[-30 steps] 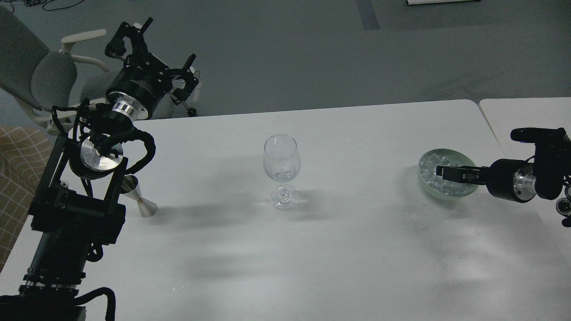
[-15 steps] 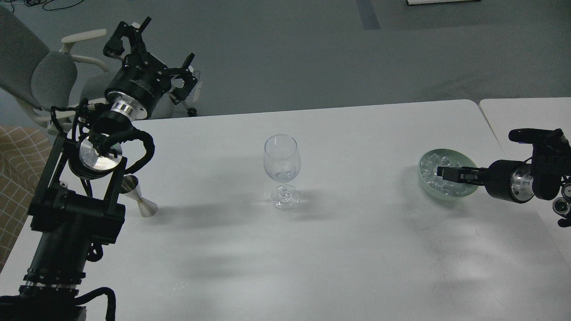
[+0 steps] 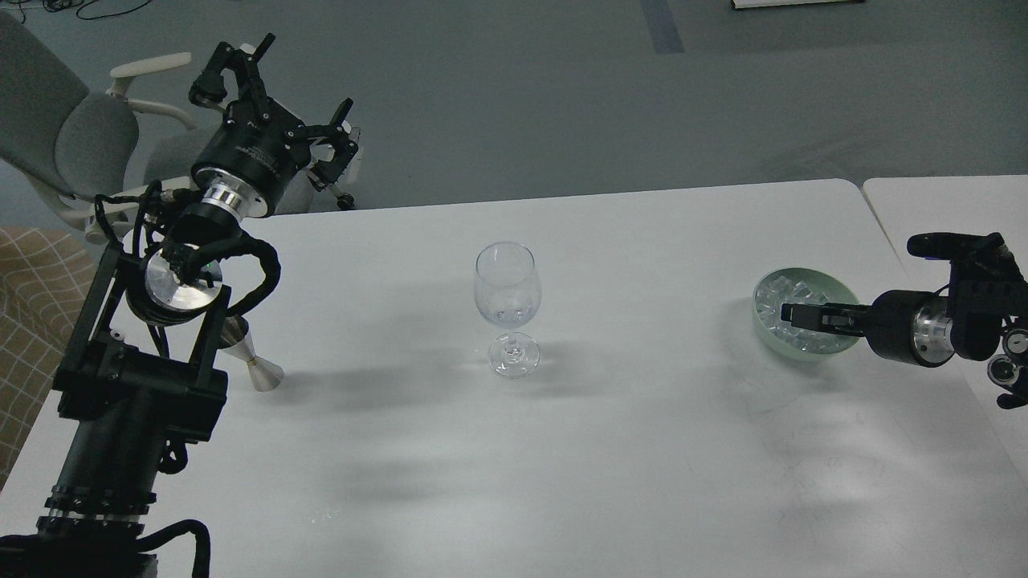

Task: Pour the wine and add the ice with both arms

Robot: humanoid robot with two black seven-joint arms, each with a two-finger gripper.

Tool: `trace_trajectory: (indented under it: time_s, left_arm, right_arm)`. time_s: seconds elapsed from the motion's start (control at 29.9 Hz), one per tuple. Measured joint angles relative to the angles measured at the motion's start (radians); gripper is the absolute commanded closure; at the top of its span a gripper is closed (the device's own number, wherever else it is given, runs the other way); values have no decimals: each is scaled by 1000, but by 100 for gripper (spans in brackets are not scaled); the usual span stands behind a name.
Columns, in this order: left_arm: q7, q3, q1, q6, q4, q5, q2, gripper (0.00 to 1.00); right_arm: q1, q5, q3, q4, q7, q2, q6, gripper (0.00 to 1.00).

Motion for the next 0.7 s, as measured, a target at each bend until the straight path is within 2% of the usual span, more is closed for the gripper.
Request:
trace_trajectory:
  time_s: [0.53, 0.7]
  left_arm:
    - [0, 0, 8, -3, -1, 0, 0, 2]
    - [-1, 0, 8, -6, -1, 0, 0, 2]
  right_arm:
    - [0, 13, 0, -14, -19, 13, 1, 53]
    - [1, 15, 0, -14, -27, 13, 1, 68]
